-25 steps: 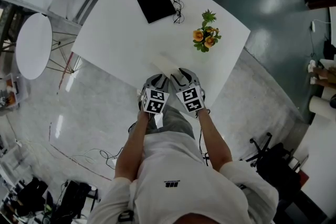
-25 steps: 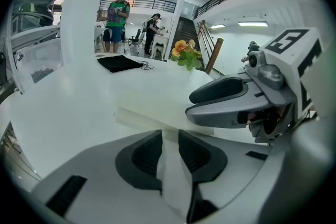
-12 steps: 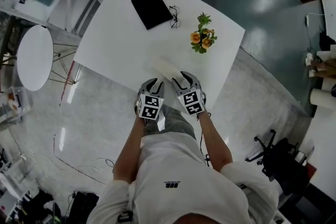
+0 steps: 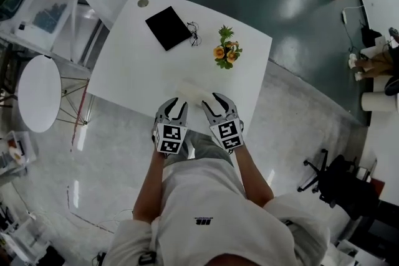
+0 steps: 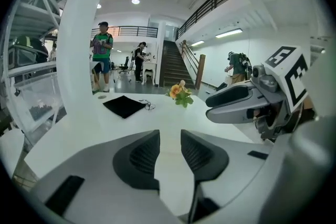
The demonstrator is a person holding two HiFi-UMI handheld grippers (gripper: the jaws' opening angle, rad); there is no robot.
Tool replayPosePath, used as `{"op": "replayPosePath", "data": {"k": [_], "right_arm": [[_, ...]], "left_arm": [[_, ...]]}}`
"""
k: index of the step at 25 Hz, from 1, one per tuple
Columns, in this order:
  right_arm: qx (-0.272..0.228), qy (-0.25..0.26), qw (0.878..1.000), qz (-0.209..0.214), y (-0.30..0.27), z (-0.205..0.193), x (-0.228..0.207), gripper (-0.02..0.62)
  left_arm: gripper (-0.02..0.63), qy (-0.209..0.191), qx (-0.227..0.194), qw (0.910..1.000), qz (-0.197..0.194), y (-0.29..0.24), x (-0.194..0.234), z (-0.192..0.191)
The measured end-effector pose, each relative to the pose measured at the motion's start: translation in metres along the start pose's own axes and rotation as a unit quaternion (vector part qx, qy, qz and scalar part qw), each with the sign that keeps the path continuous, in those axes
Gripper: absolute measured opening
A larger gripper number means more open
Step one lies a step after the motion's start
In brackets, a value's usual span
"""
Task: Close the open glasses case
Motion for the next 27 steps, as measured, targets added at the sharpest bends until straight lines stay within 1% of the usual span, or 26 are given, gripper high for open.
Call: {"op": "replayPosePath", "data": {"k": [6, 11, 19, 23, 27], "right_arm": [[-0.048, -0.002, 0.998, -0.03, 0.035, 0.041, -0.001, 0.179], [-0.066, -0.009, 0.997, -0.05, 0.054, 0.059, 0.001, 0.179], [-0.065, -0.011, 0.995, -0.072, 0.069, 0.061, -0.002, 0.178], [-0.065, -0.013, 0.995, -0.075, 0.071, 0.059, -0.007, 0.178], [-0.065, -0.015, 0.995, -0.068, 0.075, 0.055, -0.013, 0.178]], "left_arm": [[0.14, -0.035, -0.044, 0.9984, -0.004, 0.032, 0.001, 0.038], [0.14, -0.056, -0.067, 0.9962, -0.009, 0.054, -0.002, 0.059], [0.138, -0.069, -0.079, 0.9941, -0.026, 0.062, -0.014, 0.066], [0.14, -0.072, -0.083, 0.9936, -0.027, 0.061, -0.016, 0.072], [0.139, -0.074, -0.086, 0.9932, -0.025, 0.057, -0.025, 0.079]]}}
Point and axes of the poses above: the fingertips, and each gripper's own axes: y backward along the fingers, x to its left, z out of its top, the point moved 1 cm from there along y, backward along the fingers, and after that the axes turned 8 degrees about -z, right-handed, at the moved point
